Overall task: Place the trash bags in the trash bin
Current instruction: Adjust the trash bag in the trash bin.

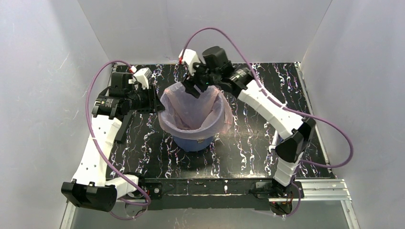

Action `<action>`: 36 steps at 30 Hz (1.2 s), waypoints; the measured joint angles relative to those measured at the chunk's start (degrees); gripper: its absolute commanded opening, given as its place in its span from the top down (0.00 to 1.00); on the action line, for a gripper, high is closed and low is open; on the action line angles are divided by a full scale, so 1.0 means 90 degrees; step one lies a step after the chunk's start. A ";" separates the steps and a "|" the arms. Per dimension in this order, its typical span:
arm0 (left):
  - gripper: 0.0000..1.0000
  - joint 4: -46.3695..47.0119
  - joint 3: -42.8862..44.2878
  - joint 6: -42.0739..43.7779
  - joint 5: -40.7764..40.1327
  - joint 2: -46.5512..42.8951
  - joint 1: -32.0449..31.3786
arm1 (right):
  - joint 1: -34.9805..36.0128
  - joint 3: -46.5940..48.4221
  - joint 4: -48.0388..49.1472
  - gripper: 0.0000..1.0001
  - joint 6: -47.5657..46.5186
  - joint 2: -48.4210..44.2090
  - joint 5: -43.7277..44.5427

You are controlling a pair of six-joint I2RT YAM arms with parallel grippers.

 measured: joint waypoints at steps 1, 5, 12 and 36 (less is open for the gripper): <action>0.65 -0.0002 0.0000 0.0015 0.0000 0.0022 0.0000 | 0.0085 0.0058 0.0024 0.22 -0.0114 0.0148 -0.0002; 0.67 -0.0005 0.0012 0.0053 0.0002 0.0073 -0.0022 | 0.0352 0.0311 -0.0034 0.21 -0.0488 0.0629 -0.0022; 0.75 0.0002 0.0017 0.0063 0.0005 0.0104 -0.0068 | 0.0503 0.0738 0.0010 0.22 -0.0867 0.1054 -0.0002; 0.88 -0.0005 0.0024 -0.0228 -0.0376 0.0097 -0.0087 | 0.0437 -0.0797 0.1222 0.21 -0.0138 0.0500 0.1848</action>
